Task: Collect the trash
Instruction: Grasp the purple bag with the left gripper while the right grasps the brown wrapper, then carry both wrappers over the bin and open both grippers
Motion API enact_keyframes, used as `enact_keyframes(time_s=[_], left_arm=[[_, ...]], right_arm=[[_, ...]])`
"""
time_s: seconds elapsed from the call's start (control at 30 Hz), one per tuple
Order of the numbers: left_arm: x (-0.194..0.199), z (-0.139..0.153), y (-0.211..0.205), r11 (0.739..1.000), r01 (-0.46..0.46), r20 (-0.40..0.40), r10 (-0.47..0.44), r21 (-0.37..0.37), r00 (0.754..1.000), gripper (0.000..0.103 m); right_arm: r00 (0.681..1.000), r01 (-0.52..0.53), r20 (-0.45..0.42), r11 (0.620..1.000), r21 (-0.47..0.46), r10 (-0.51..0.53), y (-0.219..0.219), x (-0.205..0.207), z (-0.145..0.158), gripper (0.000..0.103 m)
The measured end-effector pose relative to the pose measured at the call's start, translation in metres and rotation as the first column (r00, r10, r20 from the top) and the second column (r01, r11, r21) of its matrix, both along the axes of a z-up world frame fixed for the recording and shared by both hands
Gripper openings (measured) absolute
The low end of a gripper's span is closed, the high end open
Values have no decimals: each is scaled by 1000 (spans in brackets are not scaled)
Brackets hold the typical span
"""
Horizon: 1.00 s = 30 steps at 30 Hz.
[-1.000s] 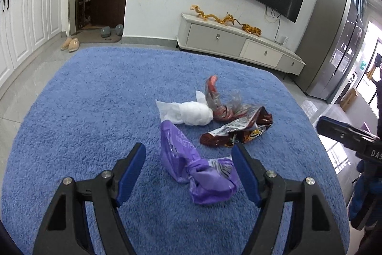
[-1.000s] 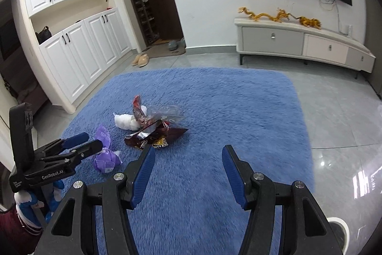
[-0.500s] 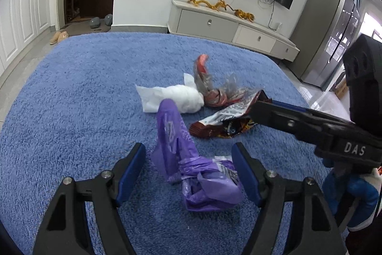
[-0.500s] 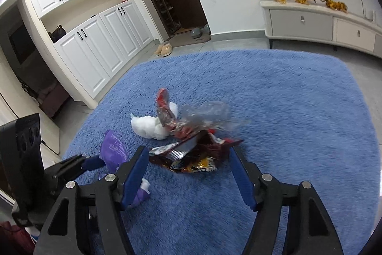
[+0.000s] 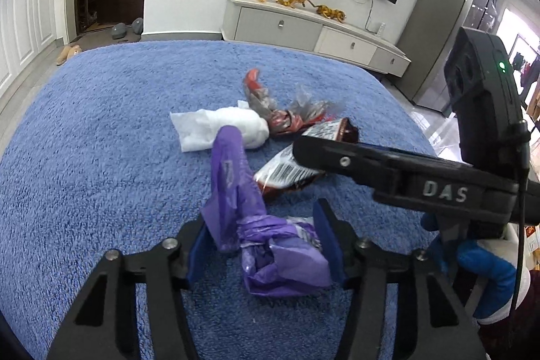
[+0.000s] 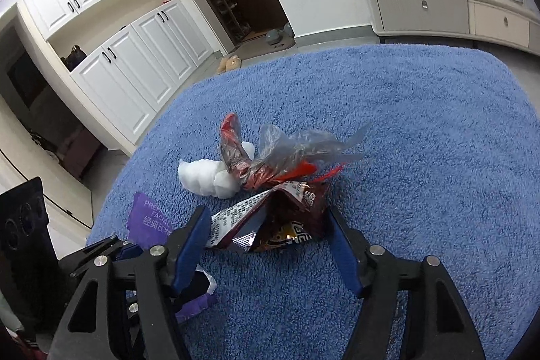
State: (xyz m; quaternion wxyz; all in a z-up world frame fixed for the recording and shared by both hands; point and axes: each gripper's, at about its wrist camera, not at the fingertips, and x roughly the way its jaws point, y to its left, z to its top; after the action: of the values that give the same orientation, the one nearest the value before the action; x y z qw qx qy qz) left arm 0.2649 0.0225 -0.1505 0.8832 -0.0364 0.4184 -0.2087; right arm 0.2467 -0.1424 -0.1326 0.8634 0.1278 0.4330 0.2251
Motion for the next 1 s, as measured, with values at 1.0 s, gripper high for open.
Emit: enact_keyframes(time_s=[1.0], left_arm=[[-83,42,0,994,-46,167,29,102,986,33]], right_arm=[[992,85,95,996,-37,-81,-54,-108,56,26]])
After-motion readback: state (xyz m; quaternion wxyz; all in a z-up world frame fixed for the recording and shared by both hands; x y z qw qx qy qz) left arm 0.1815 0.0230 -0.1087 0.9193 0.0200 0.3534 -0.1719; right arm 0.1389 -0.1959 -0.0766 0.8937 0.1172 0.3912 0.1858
